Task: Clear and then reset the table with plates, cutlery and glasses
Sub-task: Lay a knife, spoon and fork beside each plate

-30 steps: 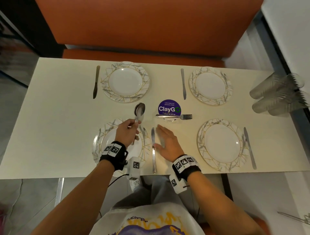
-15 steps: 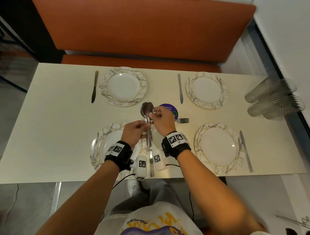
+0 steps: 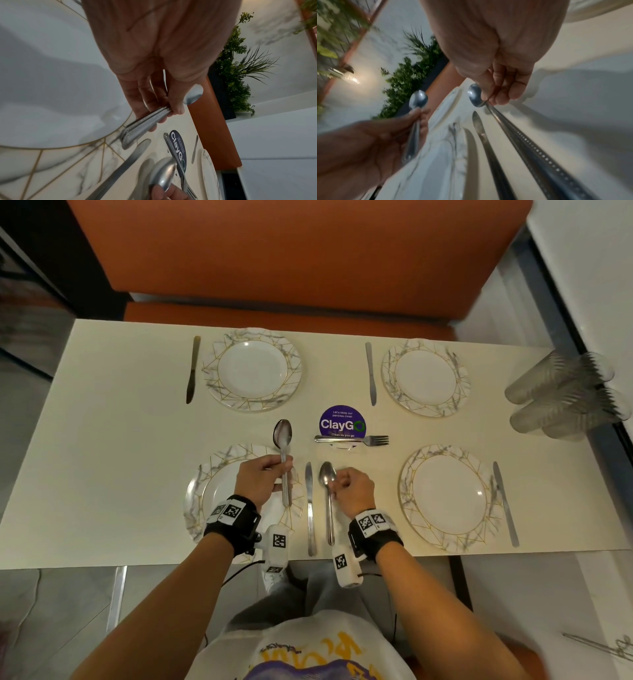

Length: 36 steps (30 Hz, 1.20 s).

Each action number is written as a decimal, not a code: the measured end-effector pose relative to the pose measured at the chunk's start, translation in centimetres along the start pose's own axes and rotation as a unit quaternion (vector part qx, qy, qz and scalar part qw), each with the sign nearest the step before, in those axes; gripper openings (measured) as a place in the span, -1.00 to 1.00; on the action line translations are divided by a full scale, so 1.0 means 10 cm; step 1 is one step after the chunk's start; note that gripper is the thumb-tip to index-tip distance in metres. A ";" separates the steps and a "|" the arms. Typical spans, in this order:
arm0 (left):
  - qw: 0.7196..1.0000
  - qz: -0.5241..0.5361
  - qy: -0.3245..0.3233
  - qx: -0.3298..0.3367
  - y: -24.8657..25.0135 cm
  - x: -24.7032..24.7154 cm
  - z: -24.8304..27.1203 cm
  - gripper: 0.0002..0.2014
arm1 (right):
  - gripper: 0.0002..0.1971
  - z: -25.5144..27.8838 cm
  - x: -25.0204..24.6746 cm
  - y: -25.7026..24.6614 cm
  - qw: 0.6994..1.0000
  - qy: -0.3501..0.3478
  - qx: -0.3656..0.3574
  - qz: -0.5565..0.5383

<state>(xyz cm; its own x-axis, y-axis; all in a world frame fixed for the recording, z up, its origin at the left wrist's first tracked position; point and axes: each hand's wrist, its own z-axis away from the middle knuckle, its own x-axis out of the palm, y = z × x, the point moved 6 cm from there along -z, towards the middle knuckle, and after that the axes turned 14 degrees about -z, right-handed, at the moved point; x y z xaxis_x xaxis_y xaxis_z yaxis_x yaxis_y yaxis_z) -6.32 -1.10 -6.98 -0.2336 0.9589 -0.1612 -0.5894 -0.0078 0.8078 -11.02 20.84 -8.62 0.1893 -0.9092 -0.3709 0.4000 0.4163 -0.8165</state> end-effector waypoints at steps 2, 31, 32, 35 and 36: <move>1.000 -0.004 -0.001 -0.004 -0.03 0.00 -0.01 -0.84 | -0.81 0.03 0.03 0.10 1.000 0.007 0.007 0.013; 0.998 -0.052 -0.037 0.025 0.12 0.16 -0.09 -0.78 | -0.85 -0.01 -0.03 -0.18 0.998 0.015 -0.045 0.040; 0.997 -0.057 -0.043 0.027 0.15 0.19 -0.10 -0.77 | -0.86 0.01 -0.04 -0.28 0.997 0.010 -0.069 0.026; 0.995 -0.068 -0.062 0.041 0.25 0.32 -0.07 -0.78 | -0.83 0.03 -0.08 -0.54 0.993 0.001 -0.110 -0.029; 0.994 -0.074 -0.071 0.047 0.29 0.38 -0.06 -0.79 | -0.82 0.02 -0.11 -0.60 0.992 -0.001 -0.115 -0.044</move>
<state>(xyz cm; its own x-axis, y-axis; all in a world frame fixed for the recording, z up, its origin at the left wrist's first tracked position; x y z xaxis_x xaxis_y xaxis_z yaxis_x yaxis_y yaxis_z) -9.43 2.32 -5.58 -0.0340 0.9781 -0.2055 -0.5320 0.1564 0.8322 -13.44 19.35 -3.18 0.1644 -0.9420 -0.2925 0.1995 0.3221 -0.9254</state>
